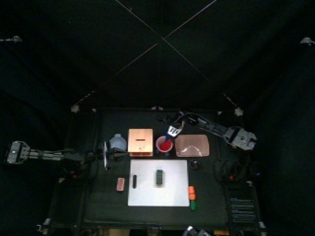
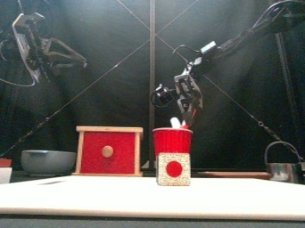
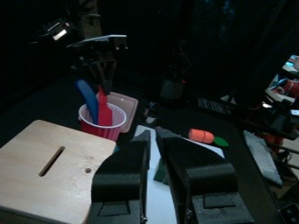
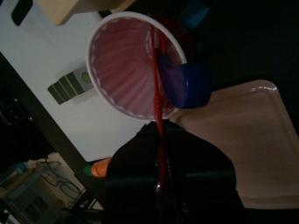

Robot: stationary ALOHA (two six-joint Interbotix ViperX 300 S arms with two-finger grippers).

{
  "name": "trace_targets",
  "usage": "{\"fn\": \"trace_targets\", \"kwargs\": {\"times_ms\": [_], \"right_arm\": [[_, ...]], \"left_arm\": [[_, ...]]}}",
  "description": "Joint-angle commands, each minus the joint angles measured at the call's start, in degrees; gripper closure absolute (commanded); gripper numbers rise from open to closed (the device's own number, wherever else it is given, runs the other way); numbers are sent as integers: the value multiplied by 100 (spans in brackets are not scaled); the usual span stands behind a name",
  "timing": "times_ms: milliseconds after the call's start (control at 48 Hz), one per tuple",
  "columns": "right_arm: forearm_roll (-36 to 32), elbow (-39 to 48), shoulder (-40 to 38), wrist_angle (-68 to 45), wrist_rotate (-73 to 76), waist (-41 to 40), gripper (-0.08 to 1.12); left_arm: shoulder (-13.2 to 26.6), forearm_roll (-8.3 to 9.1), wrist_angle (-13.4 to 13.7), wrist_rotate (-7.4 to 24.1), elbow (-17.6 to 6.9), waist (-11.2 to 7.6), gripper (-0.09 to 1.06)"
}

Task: Cut the sushi into 4 pieces with the knife
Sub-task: Grasp knife edge with left hand

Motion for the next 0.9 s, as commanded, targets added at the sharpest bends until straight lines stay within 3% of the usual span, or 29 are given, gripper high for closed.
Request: {"fn": "trace_targets", "kwargs": {"times_ms": [21,292,479,562,708,896], "right_arm": [[53,-387,-202,237,18,-9,87],[35,-1204,-940,519,26,167,88],[-141,-1011,-1758,114,44,606,88],[-220,-510,-2136,-571,26,905,88],[-202,1151,-2883,-2672,-53,1477,88],[-220,3226,-3814,-5854,0,2443,87]], "left_arm": [[9,0,-44,9,-70,26,40],[9,18,-88,44,-9,70,39],[0,141,-439,35,35,149,39],[0,88,-466,0,53,272,39],[0,-9,-466,-18,-9,272,38],[0,0,-343,-9,-79,246,34]]}}
